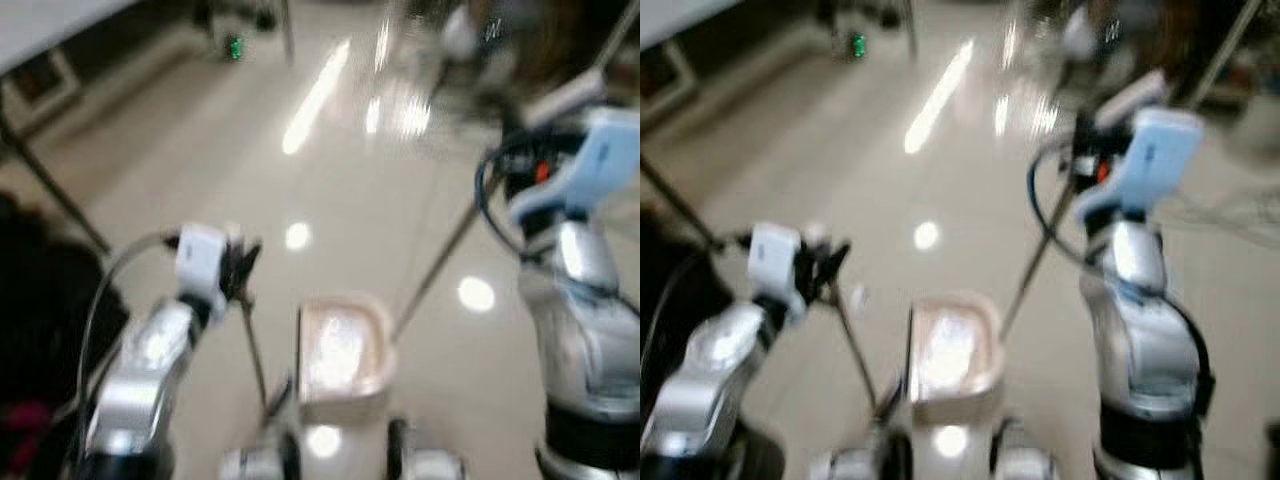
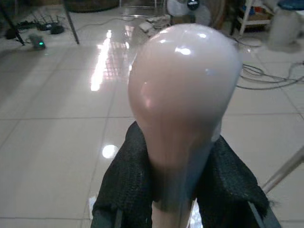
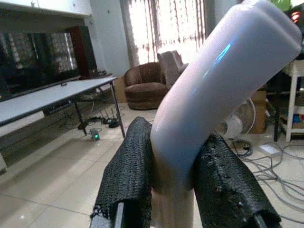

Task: Sweep floor

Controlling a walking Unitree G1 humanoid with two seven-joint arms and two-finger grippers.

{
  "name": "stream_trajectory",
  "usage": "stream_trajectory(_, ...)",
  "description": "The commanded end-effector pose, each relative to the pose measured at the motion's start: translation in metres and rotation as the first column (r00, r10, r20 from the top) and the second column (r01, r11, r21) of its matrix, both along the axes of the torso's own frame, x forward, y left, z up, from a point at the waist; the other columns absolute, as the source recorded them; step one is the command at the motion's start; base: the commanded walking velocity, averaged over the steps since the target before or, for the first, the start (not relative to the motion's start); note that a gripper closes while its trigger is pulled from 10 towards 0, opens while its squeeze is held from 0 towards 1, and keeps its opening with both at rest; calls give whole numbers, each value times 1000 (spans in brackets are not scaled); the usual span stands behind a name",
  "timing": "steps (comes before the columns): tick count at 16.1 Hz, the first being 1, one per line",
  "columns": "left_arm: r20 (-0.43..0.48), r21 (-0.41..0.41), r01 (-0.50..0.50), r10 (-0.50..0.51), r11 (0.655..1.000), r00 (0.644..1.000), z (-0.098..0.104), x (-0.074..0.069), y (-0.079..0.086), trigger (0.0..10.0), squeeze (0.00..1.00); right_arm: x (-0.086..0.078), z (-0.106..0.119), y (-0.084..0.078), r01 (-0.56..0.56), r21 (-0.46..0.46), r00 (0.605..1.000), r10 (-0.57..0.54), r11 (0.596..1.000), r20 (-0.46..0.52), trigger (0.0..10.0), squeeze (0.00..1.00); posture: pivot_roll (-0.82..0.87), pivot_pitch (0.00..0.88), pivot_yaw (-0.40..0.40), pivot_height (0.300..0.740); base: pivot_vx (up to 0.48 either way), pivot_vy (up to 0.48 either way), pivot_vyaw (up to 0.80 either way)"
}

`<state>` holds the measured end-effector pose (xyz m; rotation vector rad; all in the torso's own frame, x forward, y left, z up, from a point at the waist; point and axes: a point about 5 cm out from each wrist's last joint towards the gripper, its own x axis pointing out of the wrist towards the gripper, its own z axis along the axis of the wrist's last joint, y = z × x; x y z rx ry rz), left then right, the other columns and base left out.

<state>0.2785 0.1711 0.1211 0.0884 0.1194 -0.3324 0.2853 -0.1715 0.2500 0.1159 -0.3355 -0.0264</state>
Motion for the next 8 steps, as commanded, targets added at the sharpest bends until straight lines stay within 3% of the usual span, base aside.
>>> stream_trajectory(1, 0, -3, -8, 8, 1000, 1000, 1, -2, 1, 10000, 0, -4, 14, 0, -17, 3, 998, 17, 1000, 54, 10000, 0, -149, 122, 58, 740, 0, 0, 0)
stream_trajectory(8, -22, -6, 24, -24, 1000, 999, -2, -2, -6, 10000, 0, -3, 21, -3, -59, 15, 998, 59, 998, 17, 10000, 0, -164, 117, 50, 740, 0, 0, 0)
